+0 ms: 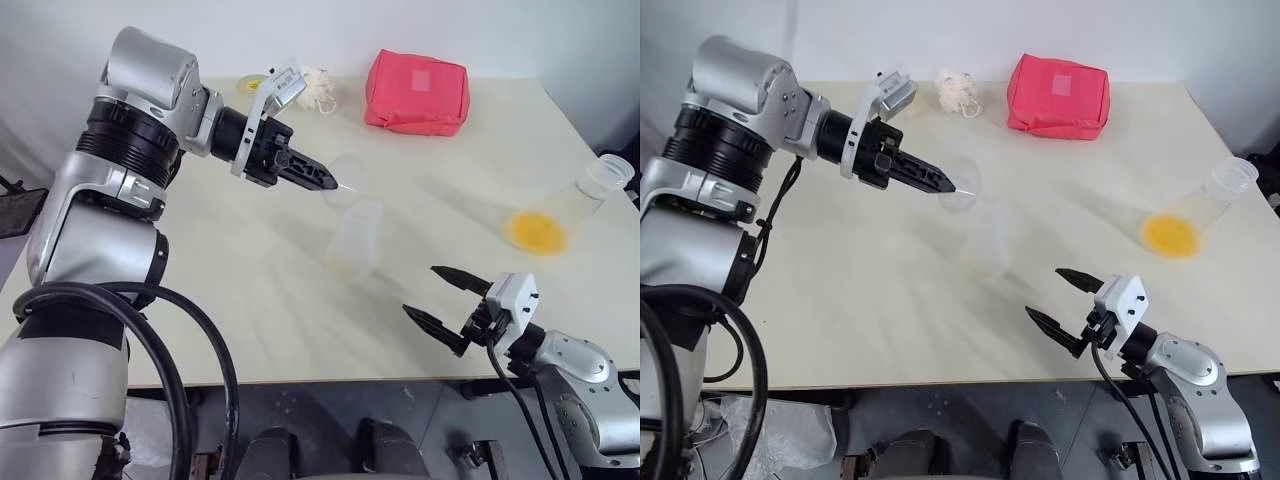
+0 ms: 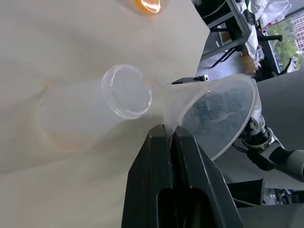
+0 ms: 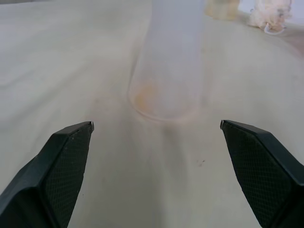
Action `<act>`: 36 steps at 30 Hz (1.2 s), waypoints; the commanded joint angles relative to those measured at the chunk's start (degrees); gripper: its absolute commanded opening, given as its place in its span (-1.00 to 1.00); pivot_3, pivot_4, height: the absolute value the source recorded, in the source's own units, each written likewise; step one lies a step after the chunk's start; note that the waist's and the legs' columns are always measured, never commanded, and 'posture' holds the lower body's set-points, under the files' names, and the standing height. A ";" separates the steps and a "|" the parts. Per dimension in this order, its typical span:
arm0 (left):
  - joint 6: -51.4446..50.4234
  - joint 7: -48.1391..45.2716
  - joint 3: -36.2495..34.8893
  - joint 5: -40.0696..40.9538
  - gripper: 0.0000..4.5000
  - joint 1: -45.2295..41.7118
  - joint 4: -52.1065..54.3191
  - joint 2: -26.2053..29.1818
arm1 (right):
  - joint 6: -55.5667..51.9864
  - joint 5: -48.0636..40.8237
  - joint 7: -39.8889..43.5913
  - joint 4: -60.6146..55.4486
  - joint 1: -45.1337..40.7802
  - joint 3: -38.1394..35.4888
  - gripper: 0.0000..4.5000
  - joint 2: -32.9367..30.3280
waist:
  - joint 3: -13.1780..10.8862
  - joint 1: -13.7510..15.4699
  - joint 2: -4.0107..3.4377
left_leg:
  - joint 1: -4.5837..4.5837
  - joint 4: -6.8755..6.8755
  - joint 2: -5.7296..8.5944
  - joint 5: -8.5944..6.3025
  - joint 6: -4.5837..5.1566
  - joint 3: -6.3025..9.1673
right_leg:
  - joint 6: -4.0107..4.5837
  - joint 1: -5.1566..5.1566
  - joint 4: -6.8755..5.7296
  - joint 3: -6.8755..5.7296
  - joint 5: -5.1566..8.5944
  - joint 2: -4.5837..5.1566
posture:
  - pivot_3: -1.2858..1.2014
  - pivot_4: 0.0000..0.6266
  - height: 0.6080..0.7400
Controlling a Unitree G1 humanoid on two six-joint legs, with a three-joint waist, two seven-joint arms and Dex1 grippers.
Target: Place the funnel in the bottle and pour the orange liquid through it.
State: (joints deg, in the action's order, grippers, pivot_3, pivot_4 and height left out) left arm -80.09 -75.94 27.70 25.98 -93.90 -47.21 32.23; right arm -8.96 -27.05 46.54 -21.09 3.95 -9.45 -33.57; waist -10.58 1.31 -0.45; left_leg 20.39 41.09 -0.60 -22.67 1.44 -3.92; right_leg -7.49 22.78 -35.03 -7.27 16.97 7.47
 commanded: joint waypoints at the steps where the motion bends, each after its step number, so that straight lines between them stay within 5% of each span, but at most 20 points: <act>1: 1.77 -2.86 0.90 -2.43 -0.98 -1.87 -1.48 -0.19 | 0.97 -0.34 -0.61 -2.03 -0.29 -1.04 1.00 0.26 | -0.04 0.02 0.03 | 0.00 0.00 0.00 0.00 0.00 0.00 | 0.00 0.00 -0.01 0.00 0.00 0.00 | 0.03 -0.52 1.00; 36: 19.56 -10.02 -5.28 -23.30 -0.98 -7.46 -25.02 -12.79 | 0.31 -6.86 -0.21 -7.13 -5.05 -5.30 1.00 -2.24 | -0.10 0.03 0.08 | 0.15 0.07 0.01 0.00 0.03 -0.15 | 0.00 0.03 -0.02 -0.21 0.00 0.02 | 0.03 -0.52 1.00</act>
State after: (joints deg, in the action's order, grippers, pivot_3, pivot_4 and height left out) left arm -61.10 -85.88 23.31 3.80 -98.76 -72.34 19.94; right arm -8.90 -32.68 46.14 -25.36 -1.28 -12.79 -35.04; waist -10.68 1.34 -0.37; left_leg 20.54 41.16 -0.59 -22.67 1.47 -4.07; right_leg -7.49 22.80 -35.06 -7.48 16.96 7.50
